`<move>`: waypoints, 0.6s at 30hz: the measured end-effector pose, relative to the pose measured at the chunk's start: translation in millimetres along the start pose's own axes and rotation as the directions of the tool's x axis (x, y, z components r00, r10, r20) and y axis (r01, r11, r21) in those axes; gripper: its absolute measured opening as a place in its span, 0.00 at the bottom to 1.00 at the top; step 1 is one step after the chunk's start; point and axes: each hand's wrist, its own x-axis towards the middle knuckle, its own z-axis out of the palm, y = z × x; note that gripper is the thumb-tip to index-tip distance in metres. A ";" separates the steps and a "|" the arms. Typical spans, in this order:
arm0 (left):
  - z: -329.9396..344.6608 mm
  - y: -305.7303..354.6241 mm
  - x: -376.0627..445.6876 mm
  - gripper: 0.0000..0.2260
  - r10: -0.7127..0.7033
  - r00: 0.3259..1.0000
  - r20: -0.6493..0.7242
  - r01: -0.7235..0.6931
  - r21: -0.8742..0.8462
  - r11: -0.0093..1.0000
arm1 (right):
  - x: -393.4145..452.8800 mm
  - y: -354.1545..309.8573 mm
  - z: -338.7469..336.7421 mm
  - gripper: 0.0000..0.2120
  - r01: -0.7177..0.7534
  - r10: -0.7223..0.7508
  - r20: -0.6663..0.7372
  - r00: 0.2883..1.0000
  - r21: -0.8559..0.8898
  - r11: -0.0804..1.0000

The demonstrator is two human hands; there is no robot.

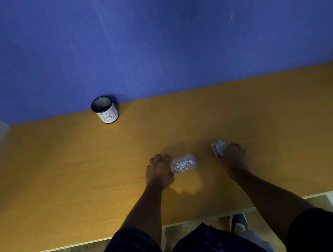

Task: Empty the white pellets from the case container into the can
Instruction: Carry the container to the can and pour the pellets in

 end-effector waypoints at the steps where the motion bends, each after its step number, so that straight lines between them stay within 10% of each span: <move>1: 0.4 0.1 -0.4 0.28 0.002 1.000 0.000 -0.002 0.001 1.000 | -1.1 -1.0 0.0 0.27 -0.002 0.002 -0.014 1.000 0.003 1.000; 12: 4.3 1.3 -0.5 0.30 0.028 1.000 0.002 -0.028 0.056 0.998 | 0.0 -12.2 1.7 0.27 0.261 -0.264 -0.091 0.960 -0.039 0.965; 18: 6.5 1.5 -1.1 0.28 0.013 1.000 0.000 -0.013 0.045 0.999 | -1.1 -45.0 10.4 0.36 0.663 -0.573 0.444 0.689 -0.069 0.745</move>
